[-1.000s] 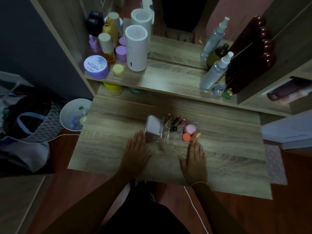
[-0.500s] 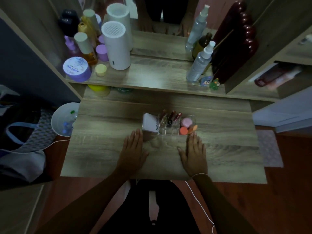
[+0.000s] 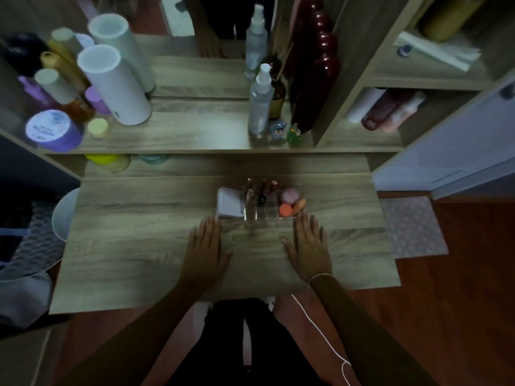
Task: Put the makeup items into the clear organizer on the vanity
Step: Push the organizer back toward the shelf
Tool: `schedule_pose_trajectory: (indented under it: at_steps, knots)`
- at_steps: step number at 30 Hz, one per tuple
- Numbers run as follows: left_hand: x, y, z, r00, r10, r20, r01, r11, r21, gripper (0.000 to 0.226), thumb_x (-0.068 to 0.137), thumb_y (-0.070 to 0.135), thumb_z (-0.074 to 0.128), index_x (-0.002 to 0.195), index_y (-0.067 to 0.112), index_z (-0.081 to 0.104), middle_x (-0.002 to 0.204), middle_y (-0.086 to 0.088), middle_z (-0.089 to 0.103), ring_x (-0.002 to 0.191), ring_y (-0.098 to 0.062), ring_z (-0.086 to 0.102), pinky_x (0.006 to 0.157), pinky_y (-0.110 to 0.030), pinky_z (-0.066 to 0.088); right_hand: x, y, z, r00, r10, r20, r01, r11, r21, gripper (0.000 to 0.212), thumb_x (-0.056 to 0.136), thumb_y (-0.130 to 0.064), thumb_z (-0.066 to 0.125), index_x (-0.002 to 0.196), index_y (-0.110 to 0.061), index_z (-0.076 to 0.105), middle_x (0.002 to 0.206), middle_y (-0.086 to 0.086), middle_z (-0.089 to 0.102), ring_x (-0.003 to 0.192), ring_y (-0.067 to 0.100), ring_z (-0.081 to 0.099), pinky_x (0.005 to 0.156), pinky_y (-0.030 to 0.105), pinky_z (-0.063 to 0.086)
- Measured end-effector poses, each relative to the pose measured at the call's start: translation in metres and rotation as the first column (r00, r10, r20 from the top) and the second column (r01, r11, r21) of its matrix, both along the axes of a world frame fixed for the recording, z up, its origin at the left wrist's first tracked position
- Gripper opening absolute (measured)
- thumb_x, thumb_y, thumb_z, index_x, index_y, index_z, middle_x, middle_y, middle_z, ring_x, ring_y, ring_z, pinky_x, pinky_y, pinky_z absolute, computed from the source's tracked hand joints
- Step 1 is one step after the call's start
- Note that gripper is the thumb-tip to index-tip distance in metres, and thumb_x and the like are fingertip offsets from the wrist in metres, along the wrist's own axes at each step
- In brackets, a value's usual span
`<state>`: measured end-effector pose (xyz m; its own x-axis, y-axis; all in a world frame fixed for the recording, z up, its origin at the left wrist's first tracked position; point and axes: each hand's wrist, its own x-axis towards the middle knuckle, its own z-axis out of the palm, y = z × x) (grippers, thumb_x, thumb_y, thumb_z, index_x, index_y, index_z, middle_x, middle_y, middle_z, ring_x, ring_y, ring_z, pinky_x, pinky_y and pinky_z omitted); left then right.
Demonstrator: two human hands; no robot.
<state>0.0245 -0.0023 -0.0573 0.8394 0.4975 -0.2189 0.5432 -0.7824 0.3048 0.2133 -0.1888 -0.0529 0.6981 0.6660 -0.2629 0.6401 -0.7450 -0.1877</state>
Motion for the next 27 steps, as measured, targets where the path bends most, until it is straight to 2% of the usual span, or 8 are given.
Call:
schedule_pose_trajectory:
  at_steps: [3, 6, 12, 15, 21, 27]
  knots:
    - [0.015, -0.011, 0.003, 1.000, 0.007, 0.001, -0.007, 1.000, -0.011, 0.083, 0.091, 0.061, 0.009, 0.145, -0.001, 0.017, 0.153, -0.022, 0.019, 0.142, -0.032, 0.014, 0.114, -0.051, 0.013, 0.013, -0.012, 0.000, 1.000, 0.011, -0.007, -0.011, 1.000, -0.012, 0.075, 0.092, -0.059, 0.023, 0.149, -0.012, 0.006, 0.159, 0.010, 0.013, 0.146, 0.034, 0.011, 0.117, 0.055, 0.018]
    - [0.028, -0.021, 0.005, 1.000, 0.001, 0.007, -0.001, 1.000, -0.004, 0.080, 0.091, 0.057, 0.020, 0.144, -0.002, 0.019, 0.152, -0.022, 0.021, 0.141, -0.033, 0.018, 0.113, -0.054, 0.016, 0.026, -0.022, 0.000, 1.000, 0.003, 0.000, -0.003, 1.000, -0.018, 0.075, 0.093, -0.059, 0.022, 0.149, -0.012, 0.006, 0.159, 0.011, 0.014, 0.145, 0.035, 0.011, 0.116, 0.055, 0.019]
    - [0.033, -0.020, 0.004, 1.000, 0.016, 0.025, -0.016, 1.000, 0.006, 0.078, 0.090, 0.054, 0.023, 0.147, 0.002, 0.013, 0.155, -0.019, 0.013, 0.143, -0.029, 0.010, 0.115, -0.051, 0.012, 0.030, -0.023, 0.002, 0.999, 0.018, -0.042, -0.018, 1.000, 0.006, 0.078, 0.090, -0.063, 0.016, 0.149, -0.013, 0.005, 0.160, 0.009, 0.009, 0.146, 0.036, 0.008, 0.117, 0.054, 0.014]
    - [0.083, -0.057, 0.003, 1.000, 0.016, 0.013, -0.016, 1.000, 0.012, 0.079, 0.089, 0.055, 0.021, 0.147, 0.002, 0.012, 0.155, -0.018, 0.011, 0.143, -0.029, 0.010, 0.115, -0.050, 0.013, 0.080, -0.061, 0.000, 1.000, 0.001, -0.029, 0.000, 1.000, 0.019, 0.077, 0.090, -0.062, 0.018, 0.150, -0.015, 0.004, 0.160, 0.007, 0.008, 0.146, 0.035, 0.006, 0.117, 0.053, 0.010]
    - [0.088, -0.060, -0.002, 1.000, -0.007, 0.013, 0.006, 0.999, 0.037, 0.080, 0.089, 0.056, 0.020, 0.147, 0.002, 0.008, 0.155, -0.017, 0.007, 0.143, -0.028, 0.006, 0.115, -0.048, 0.007, 0.085, -0.066, -0.001, 0.998, -0.010, -0.065, 0.014, 0.998, 0.059, 0.076, 0.091, -0.061, 0.020, 0.149, -0.016, 0.002, 0.160, 0.007, 0.007, 0.146, 0.034, 0.003, 0.118, 0.055, 0.011]
    - [0.108, -0.072, -0.004, 1.000, -0.015, -0.015, 0.016, 0.999, 0.049, 0.080, 0.089, 0.056, 0.021, 0.148, 0.006, 0.003, 0.156, -0.014, 0.003, 0.141, -0.020, -0.009, 0.113, -0.042, -0.005, 0.105, -0.079, -0.004, 0.998, -0.004, -0.063, 0.009, 0.997, 0.074, 0.073, 0.093, -0.058, 0.024, 0.150, -0.019, -0.001, 0.160, 0.005, 0.002, 0.147, 0.032, -0.001, 0.119, 0.054, 0.008]
